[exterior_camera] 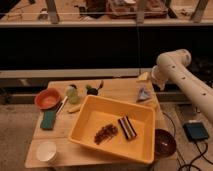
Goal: Wipe red bowl with towel
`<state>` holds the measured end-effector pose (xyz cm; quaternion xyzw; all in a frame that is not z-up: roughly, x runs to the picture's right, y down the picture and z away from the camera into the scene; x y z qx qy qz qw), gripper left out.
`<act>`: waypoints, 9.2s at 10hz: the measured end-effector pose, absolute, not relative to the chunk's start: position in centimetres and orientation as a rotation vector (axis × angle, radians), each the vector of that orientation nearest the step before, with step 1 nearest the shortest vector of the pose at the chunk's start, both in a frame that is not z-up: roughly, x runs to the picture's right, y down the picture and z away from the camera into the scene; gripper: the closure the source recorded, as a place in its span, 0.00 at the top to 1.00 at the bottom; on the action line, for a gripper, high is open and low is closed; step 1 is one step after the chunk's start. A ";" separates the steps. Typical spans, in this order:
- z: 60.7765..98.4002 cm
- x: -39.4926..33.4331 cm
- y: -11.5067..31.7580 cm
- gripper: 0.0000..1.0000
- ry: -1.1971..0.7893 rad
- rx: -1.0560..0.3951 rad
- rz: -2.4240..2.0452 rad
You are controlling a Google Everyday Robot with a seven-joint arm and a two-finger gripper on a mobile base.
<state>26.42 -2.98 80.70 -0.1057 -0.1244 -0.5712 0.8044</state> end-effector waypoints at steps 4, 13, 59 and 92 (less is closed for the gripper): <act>87.2 25.6 -3.5 0.80 -0.284 -0.258 -1.234; 96.7 26.6 -1.1 0.80 -0.260 -0.379 -1.243; 71.5 -12.4 -13.1 0.00 -0.692 0.516 -1.375; 86.5 -37.0 -4.0 0.00 -0.715 0.301 -1.629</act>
